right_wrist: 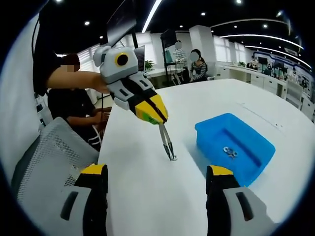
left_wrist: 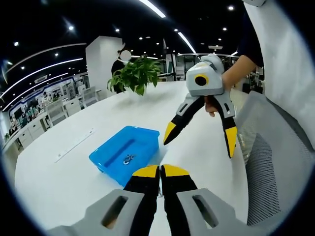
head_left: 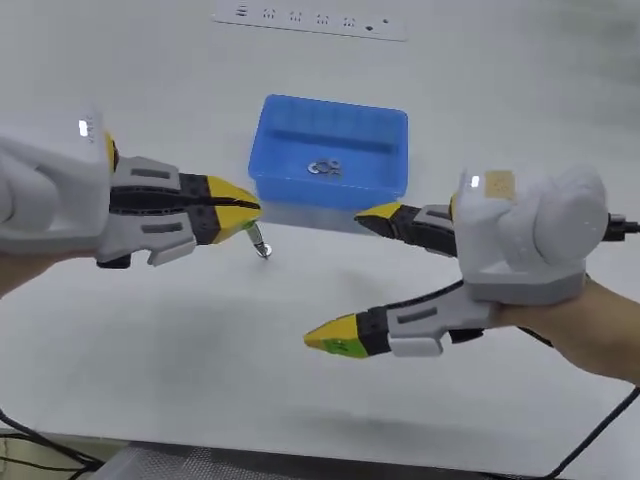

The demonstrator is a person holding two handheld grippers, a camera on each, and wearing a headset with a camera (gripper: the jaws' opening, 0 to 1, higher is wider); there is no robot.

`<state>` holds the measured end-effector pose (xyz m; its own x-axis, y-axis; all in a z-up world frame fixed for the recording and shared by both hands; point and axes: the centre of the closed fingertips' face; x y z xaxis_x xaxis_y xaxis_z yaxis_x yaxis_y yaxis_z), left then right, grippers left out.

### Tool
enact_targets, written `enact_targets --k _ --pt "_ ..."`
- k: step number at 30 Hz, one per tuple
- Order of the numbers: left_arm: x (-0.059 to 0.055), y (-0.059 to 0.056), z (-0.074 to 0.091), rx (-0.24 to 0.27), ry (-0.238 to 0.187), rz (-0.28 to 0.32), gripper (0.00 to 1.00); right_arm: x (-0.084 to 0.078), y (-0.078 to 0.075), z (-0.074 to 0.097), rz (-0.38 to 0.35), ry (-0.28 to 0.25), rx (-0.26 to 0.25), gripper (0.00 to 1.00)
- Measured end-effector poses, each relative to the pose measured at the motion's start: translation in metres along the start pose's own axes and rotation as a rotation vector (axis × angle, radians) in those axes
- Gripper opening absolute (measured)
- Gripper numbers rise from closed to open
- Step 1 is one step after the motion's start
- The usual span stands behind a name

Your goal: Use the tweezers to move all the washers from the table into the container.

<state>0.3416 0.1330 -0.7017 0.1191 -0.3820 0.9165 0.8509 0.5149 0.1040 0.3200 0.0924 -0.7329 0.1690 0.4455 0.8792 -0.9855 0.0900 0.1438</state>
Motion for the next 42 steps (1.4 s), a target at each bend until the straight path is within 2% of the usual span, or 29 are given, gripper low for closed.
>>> enact_targets --k 4,9,13,19,23,34,42 --pt "0.001 -0.003 0.000 -0.011 -0.001 -0.004 0.05 0.004 -0.007 -0.012 0.027 0.010 0.022 0.76" --pt "0.003 -0.007 -0.003 -0.026 -0.015 0.004 0.05 0.006 -0.009 -0.024 0.068 0.034 0.057 0.64" --pt "0.004 -0.005 -0.004 -0.023 -0.020 0.007 0.05 0.004 -0.013 -0.037 0.107 0.064 0.087 0.50" --pt "0.004 -0.002 -0.004 -0.026 -0.025 0.021 0.05 0.010 -0.021 -0.057 0.137 0.067 0.133 0.39" --pt "0.004 0.001 -0.004 -0.023 -0.029 0.030 0.05 0.007 -0.023 -0.068 0.162 0.093 0.160 0.36" --pt "0.004 -0.001 -0.008 -0.032 -0.025 0.030 0.05 0.004 -0.019 -0.074 0.208 0.113 0.211 0.19" --pt "0.004 -0.006 -0.008 -0.039 -0.022 0.026 0.05 -0.001 -0.012 -0.078 0.256 0.149 0.239 0.13"
Point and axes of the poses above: the centre of the closed fingertips' face, and the gripper's own axes: z roughly backward along the fingers, y roughly to its left, x roughly out of its top, and after that the axes turned 2 degrees about -y, right-handed
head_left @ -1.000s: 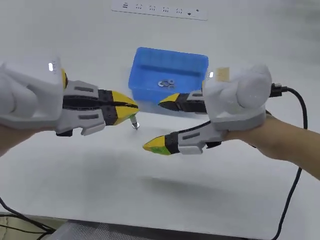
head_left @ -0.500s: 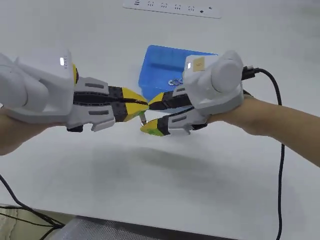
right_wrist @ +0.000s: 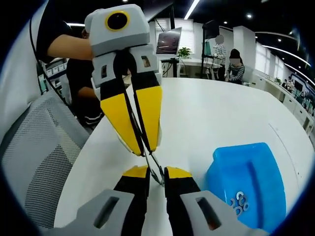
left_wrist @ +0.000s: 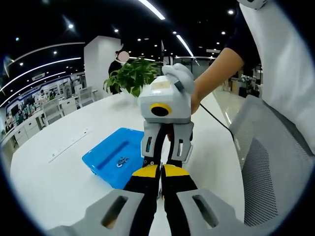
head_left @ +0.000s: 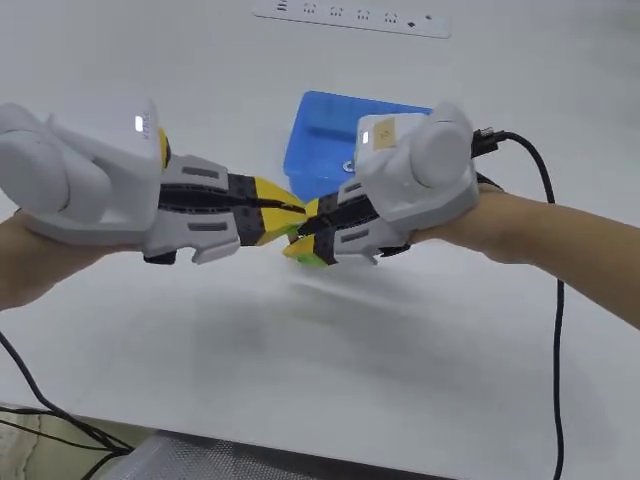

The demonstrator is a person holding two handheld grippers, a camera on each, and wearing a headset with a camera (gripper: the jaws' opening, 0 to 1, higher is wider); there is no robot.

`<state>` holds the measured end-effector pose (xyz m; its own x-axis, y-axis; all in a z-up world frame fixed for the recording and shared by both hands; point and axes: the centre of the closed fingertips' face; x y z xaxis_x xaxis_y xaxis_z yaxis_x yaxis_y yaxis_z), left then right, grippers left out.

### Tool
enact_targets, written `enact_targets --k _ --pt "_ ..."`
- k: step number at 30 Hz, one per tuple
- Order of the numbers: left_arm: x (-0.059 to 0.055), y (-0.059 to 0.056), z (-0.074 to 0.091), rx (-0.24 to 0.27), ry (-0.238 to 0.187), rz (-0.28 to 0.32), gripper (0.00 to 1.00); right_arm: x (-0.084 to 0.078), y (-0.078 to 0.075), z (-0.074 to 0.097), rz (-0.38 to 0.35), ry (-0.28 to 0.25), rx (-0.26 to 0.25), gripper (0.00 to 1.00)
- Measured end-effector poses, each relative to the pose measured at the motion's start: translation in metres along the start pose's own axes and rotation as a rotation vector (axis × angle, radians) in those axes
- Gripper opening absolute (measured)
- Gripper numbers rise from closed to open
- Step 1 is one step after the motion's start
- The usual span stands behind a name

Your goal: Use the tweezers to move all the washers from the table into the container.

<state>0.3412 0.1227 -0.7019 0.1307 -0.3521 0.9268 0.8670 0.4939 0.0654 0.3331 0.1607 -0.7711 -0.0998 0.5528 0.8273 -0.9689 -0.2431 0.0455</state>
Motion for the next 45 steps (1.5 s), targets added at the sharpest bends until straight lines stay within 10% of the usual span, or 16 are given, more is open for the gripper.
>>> enact_targets --k 13,30,45 --pt "0.003 0.000 0.001 0.056 -0.023 0.052 0.07 0.001 0.004 -0.001 0.040 -0.001 -0.025 0.10" --pt "0.031 -0.016 0.033 0.141 -0.177 0.209 0.59 0.015 0.004 0.041 0.009 -0.041 -0.107 0.09" --pt "0.036 -0.027 0.038 0.234 -0.213 0.254 0.85 0.027 0.011 0.086 0.077 -0.024 -0.143 0.10"
Point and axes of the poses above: the centre of the closed fingertips' face, and the gripper's own axes: z roughly backward along the fingers, y roughly to its left, x roughly out of its top, and after that the axes turned 2 degrees about -y, right-handed
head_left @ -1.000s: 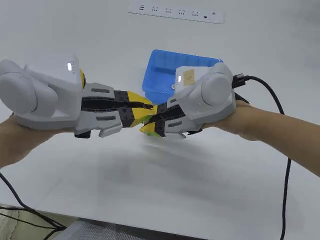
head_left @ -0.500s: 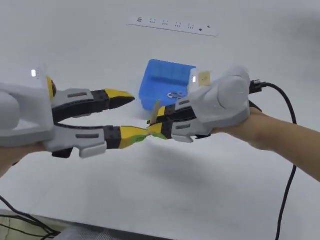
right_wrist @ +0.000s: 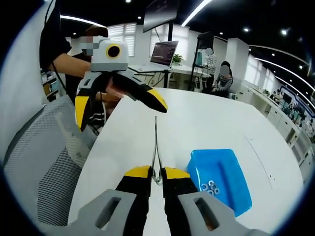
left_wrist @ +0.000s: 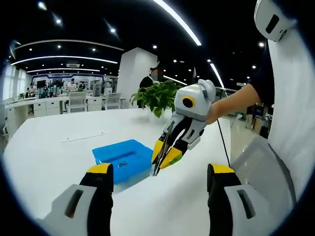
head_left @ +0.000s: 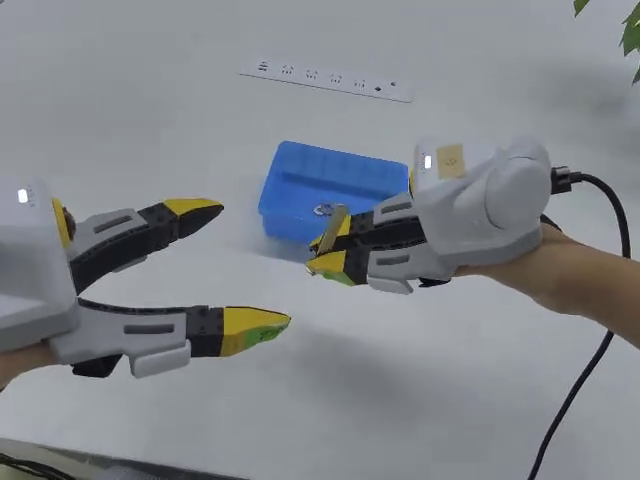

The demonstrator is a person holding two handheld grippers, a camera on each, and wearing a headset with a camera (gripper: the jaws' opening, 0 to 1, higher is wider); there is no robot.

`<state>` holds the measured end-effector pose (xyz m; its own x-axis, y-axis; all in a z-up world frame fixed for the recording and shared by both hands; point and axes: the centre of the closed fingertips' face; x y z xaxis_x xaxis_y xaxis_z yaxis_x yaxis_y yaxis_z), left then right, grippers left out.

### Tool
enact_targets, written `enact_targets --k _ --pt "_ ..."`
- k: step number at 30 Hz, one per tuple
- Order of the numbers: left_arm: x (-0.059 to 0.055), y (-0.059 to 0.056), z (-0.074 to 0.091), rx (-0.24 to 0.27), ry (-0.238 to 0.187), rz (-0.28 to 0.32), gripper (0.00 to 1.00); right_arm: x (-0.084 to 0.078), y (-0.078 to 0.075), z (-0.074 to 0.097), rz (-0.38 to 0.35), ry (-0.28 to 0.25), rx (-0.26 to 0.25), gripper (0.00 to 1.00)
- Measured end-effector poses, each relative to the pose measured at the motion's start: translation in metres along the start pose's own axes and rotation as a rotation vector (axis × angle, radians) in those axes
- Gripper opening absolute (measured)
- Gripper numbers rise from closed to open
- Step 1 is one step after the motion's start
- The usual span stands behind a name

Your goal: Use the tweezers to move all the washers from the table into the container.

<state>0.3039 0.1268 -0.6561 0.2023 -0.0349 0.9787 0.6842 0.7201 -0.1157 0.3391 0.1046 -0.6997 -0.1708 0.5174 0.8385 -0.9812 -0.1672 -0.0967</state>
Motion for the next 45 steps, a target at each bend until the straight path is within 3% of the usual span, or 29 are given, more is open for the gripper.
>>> enact_targets --k 6,13,17,20,25,28,32,36,41,45 --pt "-0.004 0.004 0.000 0.022 0.002 0.009 0.96 0.008 -0.014 0.015 0.013 -0.007 -0.026 0.10" --pt "-0.007 0.010 0.002 0.031 0.014 0.008 0.99 0.016 -0.058 0.030 0.003 -0.025 -0.110 0.10" --pt "-0.014 0.012 -0.001 0.029 0.039 0.006 1.00 0.003 -0.085 0.030 -0.037 -0.017 -0.157 0.10" --pt "-0.019 0.012 -0.003 0.022 0.057 0.011 1.00 -0.018 -0.104 0.023 -0.058 0.018 -0.211 0.10" --pt "-0.022 0.012 -0.004 0.019 0.076 0.004 1.00 -0.037 -0.109 0.006 -0.090 0.038 -0.208 0.10" --pt "-0.023 0.011 -0.002 0.005 0.085 0.019 1.00 -0.058 -0.110 -0.007 -0.063 0.091 -0.198 0.10" --pt "-0.024 0.013 0.001 0.006 0.108 0.020 1.00 -0.086 -0.114 -0.016 -0.095 0.150 -0.200 0.10" --pt "-0.023 0.018 0.003 0.028 0.107 0.026 1.00 -0.084 -0.117 -0.016 -0.135 0.125 -0.209 0.10" --pt "-0.028 0.016 0.000 0.014 0.122 0.037 1.00 -0.082 -0.117 -0.017 -0.115 0.135 -0.198 0.10" --pt "-0.023 0.013 -0.003 0.006 0.107 0.044 0.99 -0.080 -0.117 -0.015 -0.122 0.132 -0.204 0.10"
Point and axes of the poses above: the centre of the closed fingertips' face, and the gripper's own axes: z roughly backward along the fingers, y roughly to its left, x roughly out of its top, and after that the axes turned 2 degrees about -y, right-handed
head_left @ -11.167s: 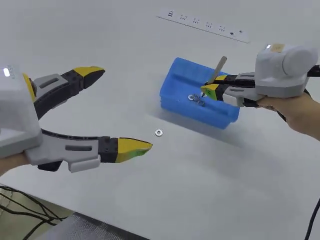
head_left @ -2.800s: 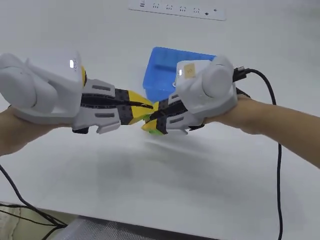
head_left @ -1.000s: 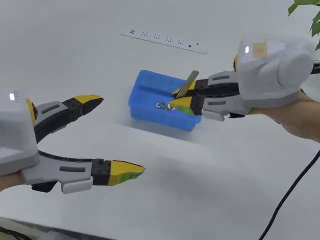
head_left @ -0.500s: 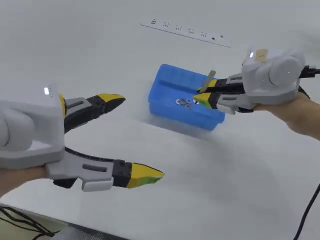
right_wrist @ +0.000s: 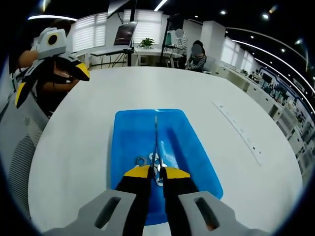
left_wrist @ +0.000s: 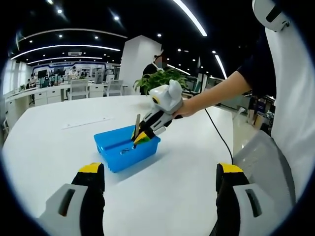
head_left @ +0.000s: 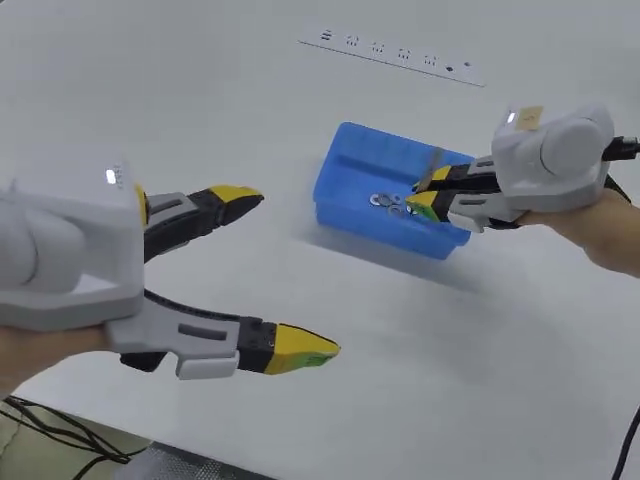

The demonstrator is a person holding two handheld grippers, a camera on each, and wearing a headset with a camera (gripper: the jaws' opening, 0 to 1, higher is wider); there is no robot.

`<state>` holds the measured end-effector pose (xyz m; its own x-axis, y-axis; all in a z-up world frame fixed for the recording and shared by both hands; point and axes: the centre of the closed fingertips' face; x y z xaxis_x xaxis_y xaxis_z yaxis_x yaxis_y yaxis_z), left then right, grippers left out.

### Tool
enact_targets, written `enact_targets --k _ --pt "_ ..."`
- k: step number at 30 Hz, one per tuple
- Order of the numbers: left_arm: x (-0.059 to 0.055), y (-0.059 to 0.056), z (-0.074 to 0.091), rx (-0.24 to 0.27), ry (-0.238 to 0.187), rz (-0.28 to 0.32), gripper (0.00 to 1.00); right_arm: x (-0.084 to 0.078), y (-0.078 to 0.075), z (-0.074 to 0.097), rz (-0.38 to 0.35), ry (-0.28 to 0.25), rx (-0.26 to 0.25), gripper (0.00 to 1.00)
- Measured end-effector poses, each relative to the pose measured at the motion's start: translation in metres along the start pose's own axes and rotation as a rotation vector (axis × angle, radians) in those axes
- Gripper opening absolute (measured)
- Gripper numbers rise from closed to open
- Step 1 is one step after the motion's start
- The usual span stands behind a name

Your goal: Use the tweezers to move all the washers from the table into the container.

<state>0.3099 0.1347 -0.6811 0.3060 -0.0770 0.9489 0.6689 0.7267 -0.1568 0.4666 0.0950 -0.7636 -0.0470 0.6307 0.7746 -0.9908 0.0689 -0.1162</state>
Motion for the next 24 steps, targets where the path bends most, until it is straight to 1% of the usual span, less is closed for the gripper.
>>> enact_targets --k 5,11,14,16,17,18,19,20,21,22,23,24 --pt "0.002 0.001 0.000 0.005 -0.003 -0.010 0.99 0.006 0.000 0.003 -0.006 -0.013 -0.002 0.11" --pt "0.001 0.005 0.007 0.020 0.000 -0.013 0.99 0.009 0.001 0.004 0.000 -0.014 0.003 0.10" --pt "0.001 0.010 0.009 0.033 -0.002 -0.009 0.99 0.013 0.001 0.005 0.004 -0.021 0.003 0.09" --pt "0.003 0.014 0.008 0.040 -0.007 -0.009 0.97 0.017 0.003 0.007 0.007 -0.029 0.007 0.08" --pt "0.007 0.018 0.006 0.049 -0.015 -0.016 0.97 0.020 0.004 0.008 0.011 -0.033 0.009 0.08" --pt "0.010 0.025 0.003 0.070 -0.023 -0.035 0.97 0.022 0.005 0.008 0.015 -0.035 0.011 0.08" --pt "0.016 0.033 -0.001 0.082 -0.035 -0.065 0.97 0.026 0.006 0.010 0.018 -0.042 0.015 0.08" --pt "0.020 0.037 -0.005 0.077 -0.037 -0.075 0.96 0.029 0.008 0.010 0.020 -0.050 0.021 0.08" --pt "0.026 0.043 -0.013 0.065 -0.029 -0.087 0.93 0.034 0.011 0.011 0.030 -0.055 0.028 0.08" --pt "0.031 0.047 -0.018 0.059 -0.034 -0.106 0.89 0.035 0.012 0.011 0.043 -0.051 0.028 0.08" --pt "0.040 0.052 -0.027 0.047 -0.045 -0.124 0.84 0.036 0.013 0.011 0.055 -0.044 0.029 0.08" --pt "0.046 0.055 -0.033 0.036 -0.053 -0.130 0.81 0.037 0.014 0.011 0.058 -0.042 0.029 0.08"
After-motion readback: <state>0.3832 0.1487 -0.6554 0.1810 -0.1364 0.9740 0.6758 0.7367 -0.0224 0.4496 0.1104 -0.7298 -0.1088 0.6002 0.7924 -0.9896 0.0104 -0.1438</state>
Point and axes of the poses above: the centre of the closed fingertips' face, and the gripper's own axes: z roughly backward along the fingers, y roughly to its left, x roughly out of its top, and after that the axes turned 2 degrees about -y, right-handed
